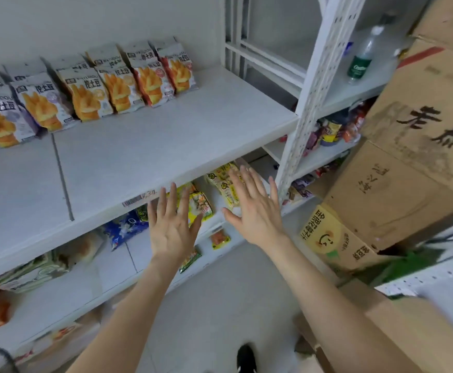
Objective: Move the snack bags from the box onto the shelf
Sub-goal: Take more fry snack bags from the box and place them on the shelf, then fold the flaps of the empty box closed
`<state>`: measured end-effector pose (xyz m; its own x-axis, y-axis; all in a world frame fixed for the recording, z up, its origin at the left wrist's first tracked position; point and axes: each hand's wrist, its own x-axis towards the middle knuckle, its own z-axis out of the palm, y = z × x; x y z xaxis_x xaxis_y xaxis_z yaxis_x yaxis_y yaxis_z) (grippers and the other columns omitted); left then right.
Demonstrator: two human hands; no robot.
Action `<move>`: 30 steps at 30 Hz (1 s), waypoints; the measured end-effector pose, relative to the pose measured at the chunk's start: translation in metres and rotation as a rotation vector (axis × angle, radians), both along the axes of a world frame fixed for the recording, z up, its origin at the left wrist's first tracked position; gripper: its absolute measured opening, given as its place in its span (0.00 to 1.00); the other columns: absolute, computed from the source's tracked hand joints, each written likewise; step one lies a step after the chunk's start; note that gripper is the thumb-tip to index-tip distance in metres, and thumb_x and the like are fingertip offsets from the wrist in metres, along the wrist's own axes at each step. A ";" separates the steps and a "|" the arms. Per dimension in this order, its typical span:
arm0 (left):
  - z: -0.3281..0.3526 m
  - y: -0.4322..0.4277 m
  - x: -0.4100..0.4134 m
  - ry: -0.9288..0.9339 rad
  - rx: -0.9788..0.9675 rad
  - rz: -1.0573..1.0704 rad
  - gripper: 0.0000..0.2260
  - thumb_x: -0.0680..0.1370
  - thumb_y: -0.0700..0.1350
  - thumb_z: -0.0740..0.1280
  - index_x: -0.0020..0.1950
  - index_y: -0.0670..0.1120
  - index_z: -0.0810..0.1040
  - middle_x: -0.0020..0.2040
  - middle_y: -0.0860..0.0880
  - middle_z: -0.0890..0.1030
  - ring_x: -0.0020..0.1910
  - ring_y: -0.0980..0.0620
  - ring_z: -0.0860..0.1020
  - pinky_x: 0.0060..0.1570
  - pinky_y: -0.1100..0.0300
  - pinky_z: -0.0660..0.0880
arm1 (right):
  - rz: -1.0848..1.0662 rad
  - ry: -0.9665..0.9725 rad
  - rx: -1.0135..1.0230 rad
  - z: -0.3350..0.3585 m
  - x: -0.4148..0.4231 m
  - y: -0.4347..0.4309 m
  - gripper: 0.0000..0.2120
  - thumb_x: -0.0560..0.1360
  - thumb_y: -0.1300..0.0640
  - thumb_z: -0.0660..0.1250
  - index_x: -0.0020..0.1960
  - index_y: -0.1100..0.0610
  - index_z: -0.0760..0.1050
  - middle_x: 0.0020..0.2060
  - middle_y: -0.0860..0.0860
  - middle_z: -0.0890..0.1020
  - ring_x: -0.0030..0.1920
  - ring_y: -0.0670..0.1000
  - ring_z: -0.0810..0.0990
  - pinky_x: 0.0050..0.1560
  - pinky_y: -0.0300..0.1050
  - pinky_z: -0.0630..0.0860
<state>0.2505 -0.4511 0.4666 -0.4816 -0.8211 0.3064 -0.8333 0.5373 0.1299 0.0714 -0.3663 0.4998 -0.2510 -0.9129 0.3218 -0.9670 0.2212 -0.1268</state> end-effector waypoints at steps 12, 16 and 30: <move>-0.054 0.109 -0.018 -0.081 0.052 -0.565 0.26 0.80 0.56 0.61 0.74 0.45 0.68 0.74 0.38 0.68 0.74 0.37 0.65 0.71 0.36 0.59 | -0.592 -0.090 0.027 -0.046 0.051 0.204 0.36 0.74 0.37 0.56 0.76 0.54 0.62 0.74 0.55 0.67 0.74 0.55 0.65 0.69 0.65 0.64; -0.069 0.162 -0.030 -0.098 0.086 -0.735 0.27 0.79 0.58 0.60 0.73 0.44 0.70 0.72 0.38 0.70 0.72 0.36 0.67 0.69 0.36 0.60 | -0.772 -0.121 0.086 -0.059 0.074 0.277 0.35 0.76 0.36 0.54 0.77 0.53 0.57 0.76 0.54 0.62 0.76 0.55 0.60 0.71 0.65 0.57; -0.123 0.331 -0.043 -0.146 0.208 -1.061 0.30 0.77 0.60 0.53 0.71 0.43 0.73 0.70 0.38 0.73 0.69 0.36 0.71 0.65 0.37 0.68 | -1.277 -0.226 0.164 -0.122 0.162 0.485 0.35 0.75 0.35 0.53 0.76 0.54 0.58 0.73 0.56 0.68 0.72 0.57 0.67 0.68 0.63 0.64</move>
